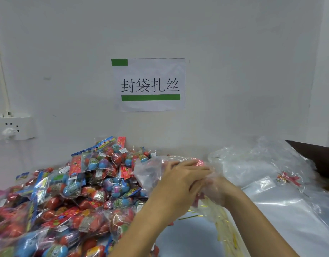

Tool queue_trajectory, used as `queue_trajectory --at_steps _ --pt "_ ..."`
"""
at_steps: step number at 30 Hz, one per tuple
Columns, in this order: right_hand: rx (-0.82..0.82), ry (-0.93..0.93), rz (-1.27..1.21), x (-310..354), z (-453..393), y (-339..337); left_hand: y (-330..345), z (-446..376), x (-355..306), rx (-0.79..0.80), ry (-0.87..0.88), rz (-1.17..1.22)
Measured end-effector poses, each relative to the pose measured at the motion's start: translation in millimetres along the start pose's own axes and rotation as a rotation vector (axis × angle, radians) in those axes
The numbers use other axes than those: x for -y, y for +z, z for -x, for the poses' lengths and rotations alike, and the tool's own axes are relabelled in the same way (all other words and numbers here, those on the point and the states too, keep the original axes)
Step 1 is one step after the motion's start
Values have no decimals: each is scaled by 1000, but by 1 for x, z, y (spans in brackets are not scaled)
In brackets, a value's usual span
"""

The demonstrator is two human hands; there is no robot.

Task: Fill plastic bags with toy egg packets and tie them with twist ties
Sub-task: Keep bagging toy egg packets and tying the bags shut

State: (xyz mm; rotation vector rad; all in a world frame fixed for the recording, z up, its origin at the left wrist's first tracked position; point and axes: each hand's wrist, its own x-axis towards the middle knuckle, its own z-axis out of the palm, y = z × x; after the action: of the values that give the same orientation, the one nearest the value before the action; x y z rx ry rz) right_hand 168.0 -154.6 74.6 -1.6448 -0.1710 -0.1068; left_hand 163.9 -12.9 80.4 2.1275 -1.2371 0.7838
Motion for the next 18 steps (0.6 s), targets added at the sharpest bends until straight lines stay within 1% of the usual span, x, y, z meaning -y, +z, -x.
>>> queue_trajectory --at_steps 1,2,3,5,6,8,10,11,13,16,18 --pt "-36 -10 35 -3 0 2 0 -1 -1 -3 -2 55" --pt "-32 -37 75 -1 2 6 0 -1 -3 -6 -9 118" --pt "16 -68 119 1 3 10 1 -2 -6 -26 -25 170" --pt "57 -67 221 9 5 19 0 -4 -8 -101 -94 234" --pt "32 -68 286 12 5 19 -2 -5 -7 -147 -129 259" --pt "-34 -21 405 14 1 15 -9 -6 0 -221 -213 321" --pt "-21 56 595 23 5 9 -15 -6 11 -249 -312 378" --pt "5 63 671 28 6 6 -17 -6 16 -243 -351 374" --pt "5 25 743 44 12 4 -17 -4 19 -202 -407 390" --pt "-62 -61 901 59 13 -1 -14 -3 14 -151 -442 484" --pt "-90 -125 929 63 12 -5 -12 -5 10 -128 -436 490"
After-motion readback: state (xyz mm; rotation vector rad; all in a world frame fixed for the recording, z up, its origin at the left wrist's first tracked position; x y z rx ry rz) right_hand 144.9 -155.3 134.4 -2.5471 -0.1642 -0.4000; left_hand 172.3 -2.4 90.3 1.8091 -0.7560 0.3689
